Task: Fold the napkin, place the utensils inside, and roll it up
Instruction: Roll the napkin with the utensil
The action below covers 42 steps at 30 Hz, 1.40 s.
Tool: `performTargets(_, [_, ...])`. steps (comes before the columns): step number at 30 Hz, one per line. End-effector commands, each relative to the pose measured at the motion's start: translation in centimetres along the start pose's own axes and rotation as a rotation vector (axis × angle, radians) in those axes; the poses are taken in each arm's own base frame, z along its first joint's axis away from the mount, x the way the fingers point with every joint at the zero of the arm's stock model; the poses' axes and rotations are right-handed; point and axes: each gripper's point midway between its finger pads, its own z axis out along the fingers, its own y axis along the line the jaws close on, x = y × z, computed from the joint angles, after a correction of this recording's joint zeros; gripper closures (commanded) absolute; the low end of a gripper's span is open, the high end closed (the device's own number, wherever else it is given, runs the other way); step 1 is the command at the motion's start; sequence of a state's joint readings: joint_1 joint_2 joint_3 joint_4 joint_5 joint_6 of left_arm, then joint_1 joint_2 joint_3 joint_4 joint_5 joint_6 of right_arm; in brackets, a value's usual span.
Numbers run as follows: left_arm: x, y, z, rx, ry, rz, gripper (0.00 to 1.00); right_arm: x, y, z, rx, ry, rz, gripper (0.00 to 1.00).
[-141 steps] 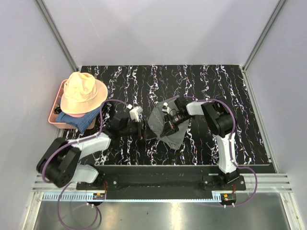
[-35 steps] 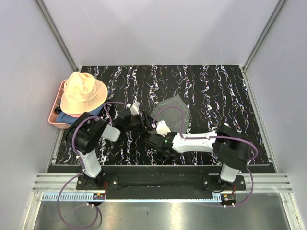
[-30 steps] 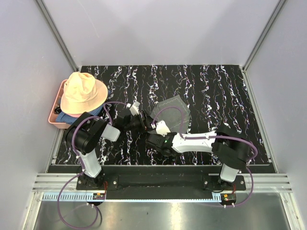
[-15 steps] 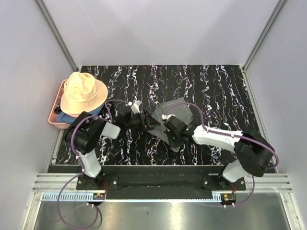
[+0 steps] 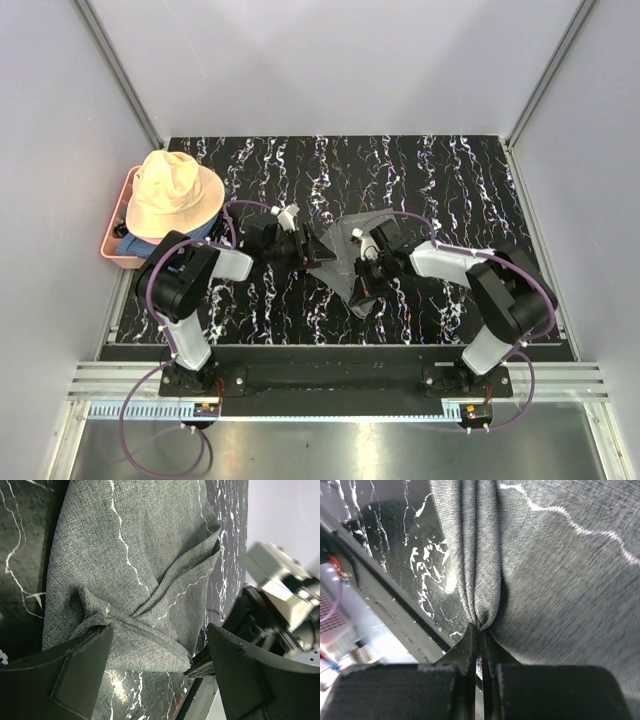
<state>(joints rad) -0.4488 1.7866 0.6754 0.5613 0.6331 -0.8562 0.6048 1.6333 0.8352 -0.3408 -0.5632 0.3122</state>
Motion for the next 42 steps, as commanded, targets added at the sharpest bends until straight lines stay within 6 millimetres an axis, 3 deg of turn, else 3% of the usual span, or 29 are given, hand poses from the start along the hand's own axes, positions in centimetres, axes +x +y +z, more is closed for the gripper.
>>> performTargets(1, [-0.6,3.0,-0.2,-0.123,-0.011,0.012,0.16,0.7,0.8,0.0,-0.153,0.077,0.057,1.0])
performTargets(11, [-0.8,4.2,-0.1,-0.181,0.018,0.018,0.16,1.0,-3.2,1.0,-0.164,0.114,0.23,1.0])
performTargets(14, [-0.6,4.6,-0.1,-0.192,0.027,0.02,0.16,0.7,-2.9,0.8,-0.176,0.107,0.227,1.0])
performTargets(17, [-0.3,4.8,-0.1,-0.192,0.036,0.012,0.16,-0.7,-2.0,-0.4,-0.183,0.056,0.204,0.86])
performTargets(18, [-0.3,4.8,-0.2,-0.193,0.034,0.008,0.16,-1.0,-1.9,-0.8,-0.179,0.041,0.199,0.72])
performTargets(22, [-0.4,4.6,-0.2,-0.189,0.031,-0.001,0.16,-3.3,0.0,-3.9,-0.151,-0.071,0.121,0.49])
performTargets(24, [-0.4,4.6,-0.2,-0.186,0.031,-0.003,0.16,-3.8,0.6,-5.2,-0.122,-0.125,0.071,0.42])
performTargets(28, [-0.4,4.5,-0.4,-0.187,0.027,-0.004,0.16,-3.0,0.7,-5.8,-0.007,-0.157,0.001,0.37])
performTargets(29, [-0.3,4.5,-0.4,-0.187,0.029,-0.007,0.16,-3.2,-0.1,-5.6,0.082,-0.179,-0.01,0.37])
performTargets(30, [-0.3,4.5,-0.4,-0.188,0.028,-0.007,0.16,-2.5,0.9,-5.2,0.106,-0.168,-0.058,0.37])
performTargets(31, [-0.3,4.5,-0.4,-0.188,0.027,-0.008,0.16,-2.8,0.0,-5.2,0.195,-0.2,-0.069,0.36])
performTargets(33, [-0.2,4.5,-0.4,-0.187,0.03,-0.011,0.16,-2.3,0.7,-4.8,0.26,-0.224,-0.114,0.36])
performTargets(34, [-0.2,4.4,-0.4,-0.182,0.032,-0.012,0.16,-2.7,-0.1,-5.0,0.348,-0.265,-0.135,0.36])
performTargets(36, [-0.2,4.4,-0.4,-0.181,0.033,-0.013,0.16,-2.2,0.7,-4.7,0.384,-0.275,-0.189,0.36])
performTargets(42, [-0.3,4.3,-0.3,-0.178,0.036,-0.012,0.16,-2.0,-0.5,-3.7,0.505,-0.271,-0.246,0.36])
